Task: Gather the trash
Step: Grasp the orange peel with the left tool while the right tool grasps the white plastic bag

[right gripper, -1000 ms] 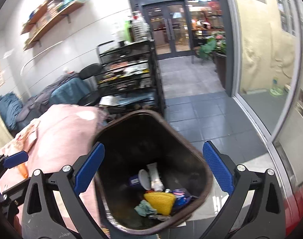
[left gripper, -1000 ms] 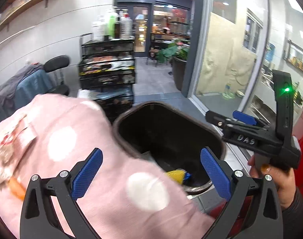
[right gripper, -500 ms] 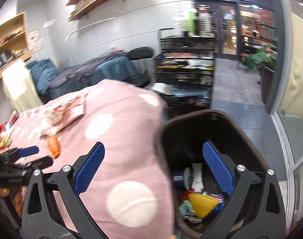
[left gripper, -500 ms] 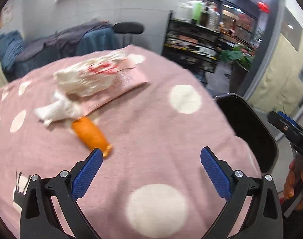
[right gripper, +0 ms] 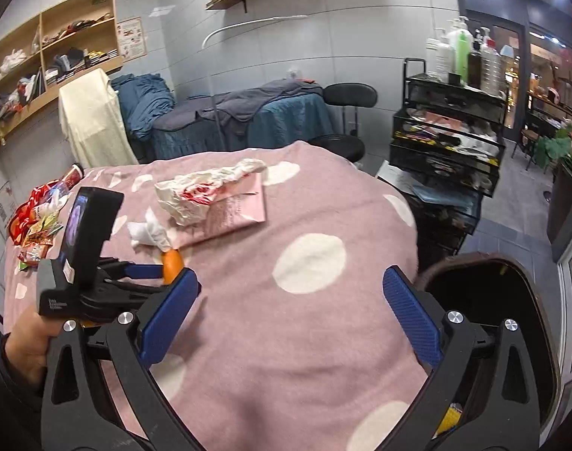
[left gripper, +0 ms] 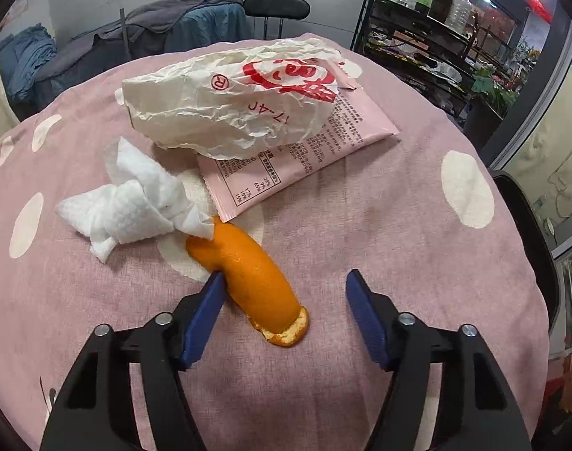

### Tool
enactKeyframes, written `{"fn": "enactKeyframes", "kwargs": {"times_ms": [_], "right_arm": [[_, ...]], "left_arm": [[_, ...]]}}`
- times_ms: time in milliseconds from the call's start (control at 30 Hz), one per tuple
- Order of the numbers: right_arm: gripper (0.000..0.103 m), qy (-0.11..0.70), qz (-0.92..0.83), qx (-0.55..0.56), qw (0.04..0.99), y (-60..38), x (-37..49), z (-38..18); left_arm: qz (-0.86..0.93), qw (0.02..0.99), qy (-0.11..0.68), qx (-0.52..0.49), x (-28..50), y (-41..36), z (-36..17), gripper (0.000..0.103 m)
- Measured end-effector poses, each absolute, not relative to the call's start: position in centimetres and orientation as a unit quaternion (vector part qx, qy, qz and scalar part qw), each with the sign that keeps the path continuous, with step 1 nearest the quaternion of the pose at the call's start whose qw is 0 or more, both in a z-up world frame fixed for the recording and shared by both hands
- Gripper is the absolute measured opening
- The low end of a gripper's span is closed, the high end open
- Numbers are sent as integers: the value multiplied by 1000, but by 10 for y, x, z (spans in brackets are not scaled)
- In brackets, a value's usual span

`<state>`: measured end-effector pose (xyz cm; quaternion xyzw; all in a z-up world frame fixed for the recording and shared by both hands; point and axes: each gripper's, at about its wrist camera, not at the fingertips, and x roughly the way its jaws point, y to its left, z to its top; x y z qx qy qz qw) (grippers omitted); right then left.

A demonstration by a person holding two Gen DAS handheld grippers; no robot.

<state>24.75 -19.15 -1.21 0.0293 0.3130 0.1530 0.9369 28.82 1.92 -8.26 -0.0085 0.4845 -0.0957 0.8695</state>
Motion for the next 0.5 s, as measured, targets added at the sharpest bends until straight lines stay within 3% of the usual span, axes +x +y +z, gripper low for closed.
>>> {"fn": "enactKeyframes", "kwargs": {"times_ms": [67, 333, 500], "right_arm": [[98, 320, 165, 30, 933, -183, 257, -12], [97, 348, 222, 21, 911, -135, 301, -16], [87, 377, 263, 32, 888, -98, 339, -25]], "left_arm": [[-86, 874, 477, -11, 284, 26, -80, 34], [-105, 899, 420, -66, 249, 51, -54, 27], [-88, 919, 376, -77, 227, 63, -40, 26]]}}
